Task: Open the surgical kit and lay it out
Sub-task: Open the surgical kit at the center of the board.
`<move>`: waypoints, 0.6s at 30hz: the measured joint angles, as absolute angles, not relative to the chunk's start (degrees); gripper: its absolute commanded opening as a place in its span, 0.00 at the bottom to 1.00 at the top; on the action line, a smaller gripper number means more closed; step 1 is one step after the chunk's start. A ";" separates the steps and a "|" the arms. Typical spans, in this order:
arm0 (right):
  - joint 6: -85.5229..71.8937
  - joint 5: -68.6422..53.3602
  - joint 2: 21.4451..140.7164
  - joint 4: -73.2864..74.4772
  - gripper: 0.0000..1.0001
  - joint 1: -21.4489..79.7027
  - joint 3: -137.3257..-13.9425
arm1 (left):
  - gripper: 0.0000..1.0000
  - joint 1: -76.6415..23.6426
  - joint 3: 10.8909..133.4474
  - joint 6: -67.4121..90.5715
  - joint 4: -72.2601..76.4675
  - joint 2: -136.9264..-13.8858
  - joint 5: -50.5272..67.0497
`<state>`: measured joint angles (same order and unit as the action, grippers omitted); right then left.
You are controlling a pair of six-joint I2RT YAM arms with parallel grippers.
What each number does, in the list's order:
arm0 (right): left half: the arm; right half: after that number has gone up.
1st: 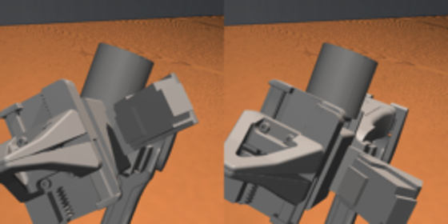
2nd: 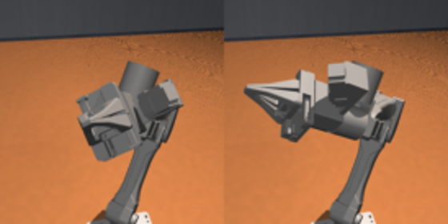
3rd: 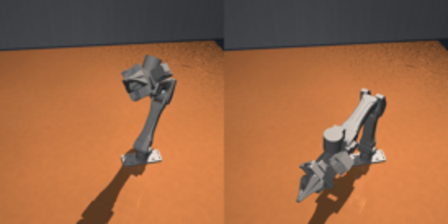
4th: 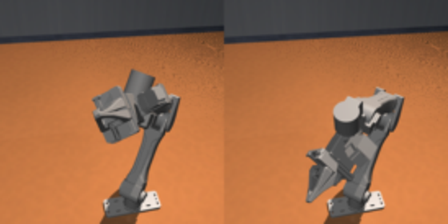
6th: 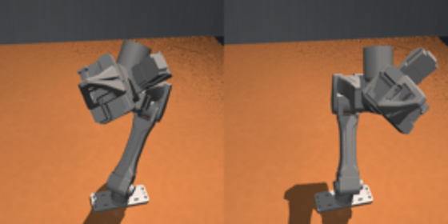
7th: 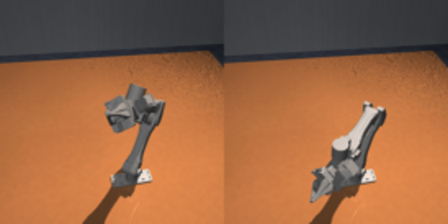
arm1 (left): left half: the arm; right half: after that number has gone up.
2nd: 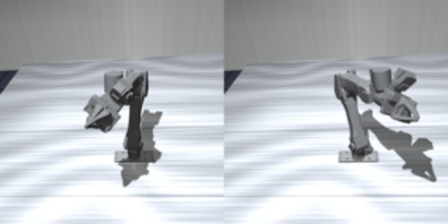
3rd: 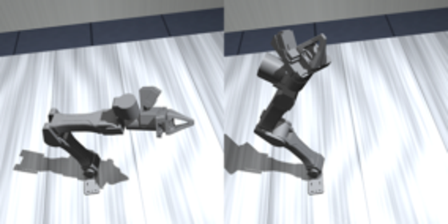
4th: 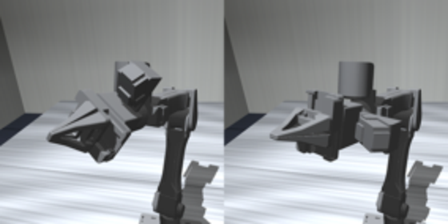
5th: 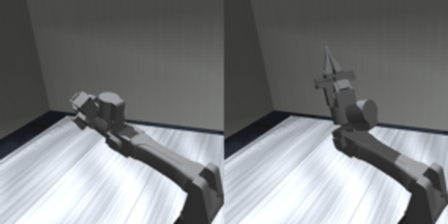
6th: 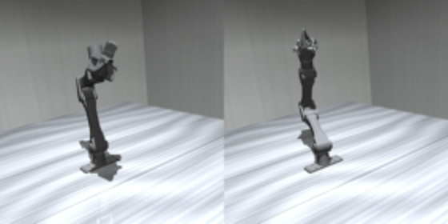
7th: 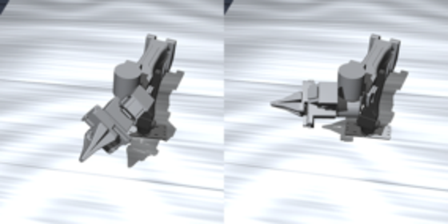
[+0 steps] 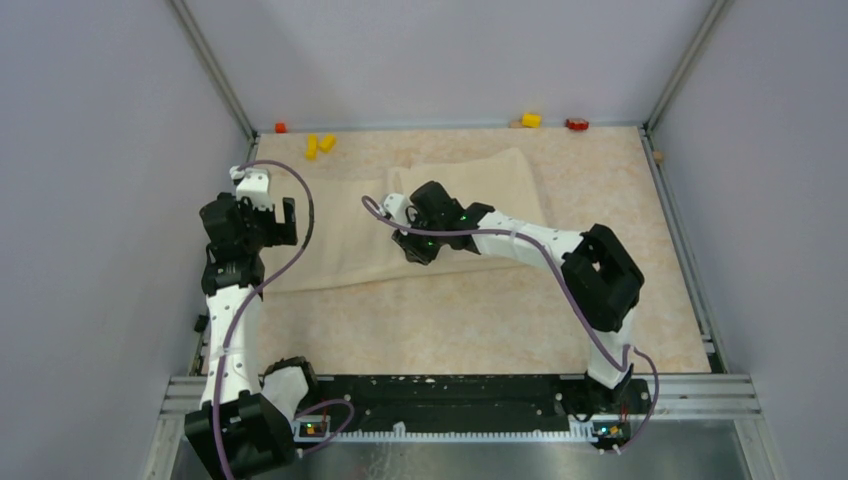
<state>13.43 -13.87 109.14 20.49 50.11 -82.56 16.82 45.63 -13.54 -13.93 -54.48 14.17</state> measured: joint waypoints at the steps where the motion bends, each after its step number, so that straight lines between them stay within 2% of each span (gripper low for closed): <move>1: 13.41 -13.87 109.14 20.51 0.18 50.11 -82.65 | 0.99 16.82 45.63 -13.56 -13.89 -54.48 14.22; 8: 13.34 -13.67 109.14 21.71 0.00 50.06 -83.83 | 0.99 16.82 45.63 -13.61 -13.74 -54.48 14.81; 18: 11.77 -14.50 105.21 22.15 0.00 44.91 -83.46 | 0.99 16.82 46.30 -13.61 -13.56 -56.36 17.15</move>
